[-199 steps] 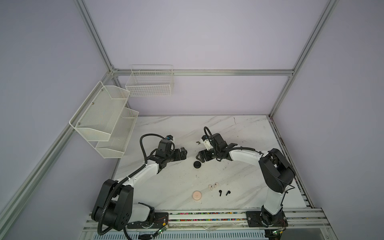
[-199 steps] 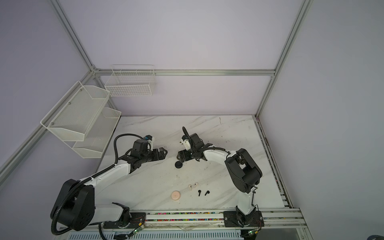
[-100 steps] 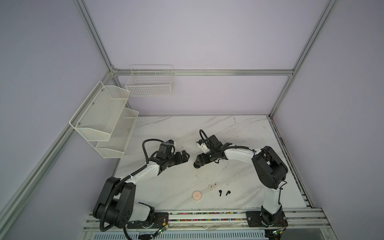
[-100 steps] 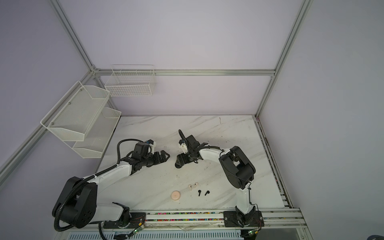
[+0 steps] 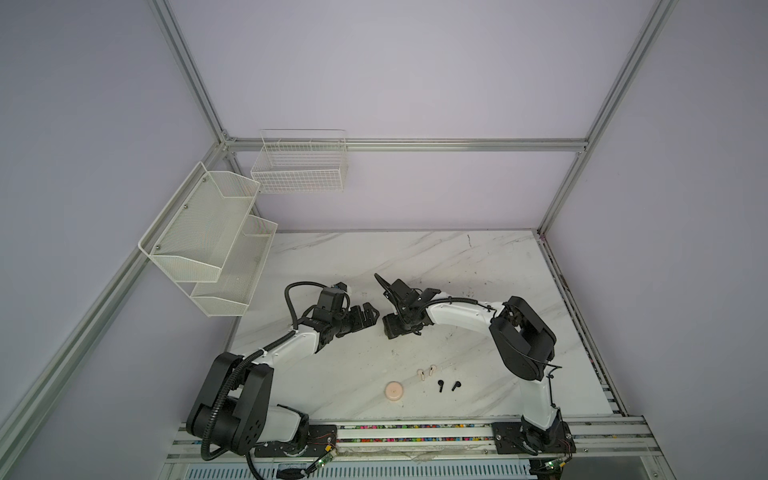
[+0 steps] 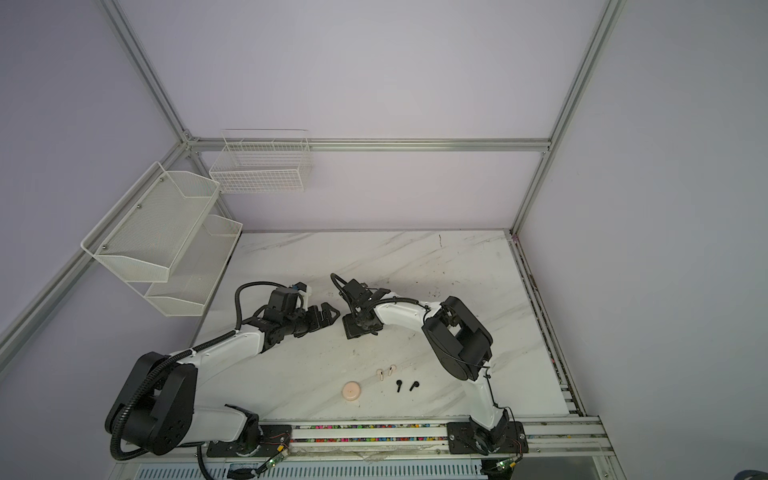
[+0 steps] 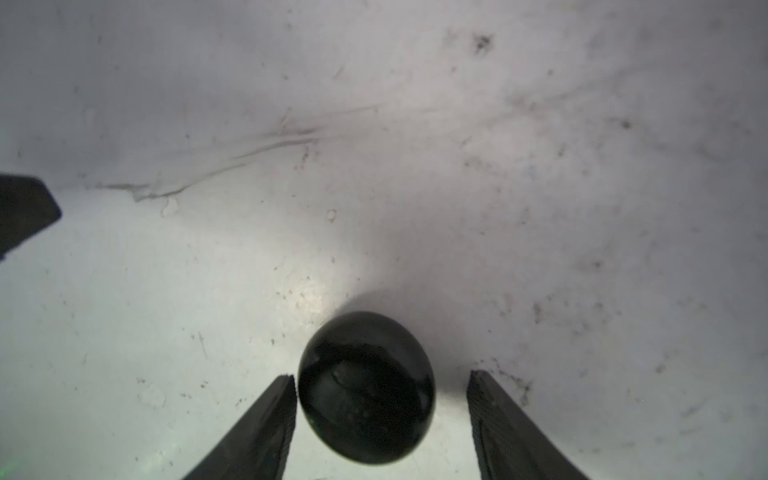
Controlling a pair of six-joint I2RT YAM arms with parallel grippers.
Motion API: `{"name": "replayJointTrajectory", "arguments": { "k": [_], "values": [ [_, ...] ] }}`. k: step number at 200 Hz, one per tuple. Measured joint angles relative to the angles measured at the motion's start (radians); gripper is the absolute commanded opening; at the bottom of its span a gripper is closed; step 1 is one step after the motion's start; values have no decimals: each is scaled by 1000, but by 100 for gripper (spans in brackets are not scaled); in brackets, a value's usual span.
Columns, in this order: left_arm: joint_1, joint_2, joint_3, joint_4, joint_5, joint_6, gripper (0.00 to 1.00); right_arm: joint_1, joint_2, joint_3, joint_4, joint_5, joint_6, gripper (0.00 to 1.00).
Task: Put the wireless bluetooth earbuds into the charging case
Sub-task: 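Move both grippers toward the black round charging case from either side, then close the right gripper on the black charging case while the left gripper waits beside it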
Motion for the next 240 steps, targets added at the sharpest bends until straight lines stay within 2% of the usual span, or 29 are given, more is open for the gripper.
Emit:
{"name": "replayJointTrajectory", "arguments": {
  "k": [33, 66, 177, 240],
  "values": [
    [0, -10, -23, 0, 0, 0, 100, 15, 3, 38, -69, 90, 75, 72],
    [0, -21, -31, 5, 0, 0, 100, 27, 5, 53, -111, 129, 101, 72],
    [0, -64, -53, 2, 1, 1, 100, 42, 68, 127, -171, 138, 201, 72],
    [0, -64, -53, 2, 4, 2, 100, 42, 105, 181, -202, 166, 203, 63]
  ]
}}
